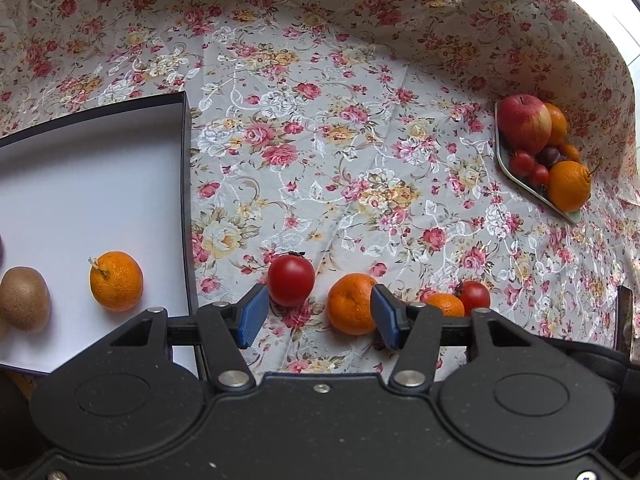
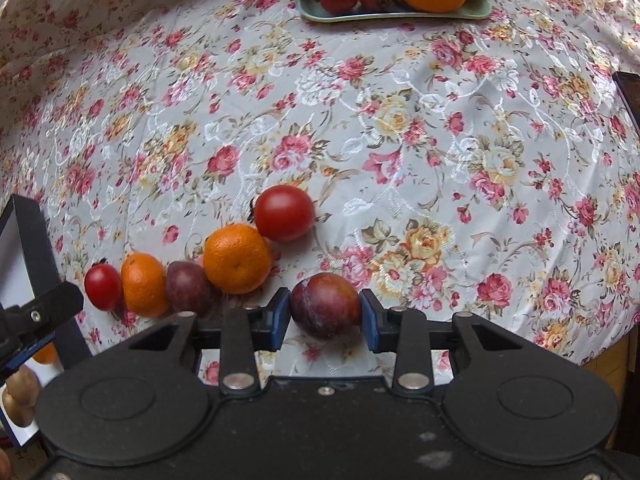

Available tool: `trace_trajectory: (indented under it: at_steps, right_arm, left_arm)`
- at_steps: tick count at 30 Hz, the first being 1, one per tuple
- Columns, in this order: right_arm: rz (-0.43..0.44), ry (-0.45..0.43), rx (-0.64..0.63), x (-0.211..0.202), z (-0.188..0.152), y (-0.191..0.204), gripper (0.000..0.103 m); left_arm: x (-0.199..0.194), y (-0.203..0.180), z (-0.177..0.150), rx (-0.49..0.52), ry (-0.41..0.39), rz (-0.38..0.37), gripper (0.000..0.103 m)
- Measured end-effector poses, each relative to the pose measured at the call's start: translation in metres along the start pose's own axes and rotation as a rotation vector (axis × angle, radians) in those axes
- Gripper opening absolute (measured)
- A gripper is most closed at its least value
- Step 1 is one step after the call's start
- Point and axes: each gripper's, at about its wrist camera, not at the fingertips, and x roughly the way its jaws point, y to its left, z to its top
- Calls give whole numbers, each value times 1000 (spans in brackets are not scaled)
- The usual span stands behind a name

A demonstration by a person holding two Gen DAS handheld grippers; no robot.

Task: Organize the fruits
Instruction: 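Grasp a dark plum with the right tool while the left tool approaches an orange, then grasp the orange with the left tool while the right tool lifts the plum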

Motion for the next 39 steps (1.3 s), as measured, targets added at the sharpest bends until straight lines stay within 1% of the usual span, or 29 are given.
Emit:
trace_trajectory:
  at_steps: [6, 10, 16, 18, 19, 24, 28, 32, 36, 39]
  right_arm:
    - [17, -27, 70, -14, 14, -18, 37]
    - [14, -44, 83, -18, 22, -22, 37]
    - [9, -45, 81, -16, 23, -26, 37]
    - [2, -50, 75, -15, 23, -27, 37]
    - [1, -53, 73, -14, 23, -27, 37]
    - [0, -72, 76, -15, 22, -30, 37]
    - [-14, -121, 99, -21, 19, -35, 37]
    - [-22, -173, 100, -27, 16, -36, 37]
    - [3, -208, 88, -33, 11, -37, 37]
    - [16, -252, 85, -37, 7, -38, 38]
  left_arm:
    - [6, -19, 0, 64, 5, -14, 60]
    - [14, -29, 0, 81, 25, -15, 59]
    - [25, -35, 1, 71, 51, -7, 59]
    - [29, -36, 1, 65, 59, -6, 55]
    - [31, -36, 2, 59, 68, -6, 51]
    - [36, -34, 4, 24, 63, 30, 50]
    - [41, -33, 6, -4, 61, 63, 50]
    - [50, -31, 6, -32, 75, 70, 50]
    - [57, -38, 2, -24, 94, 74, 50]
    - [60, -45, -3, -5, 108, 82, 50]
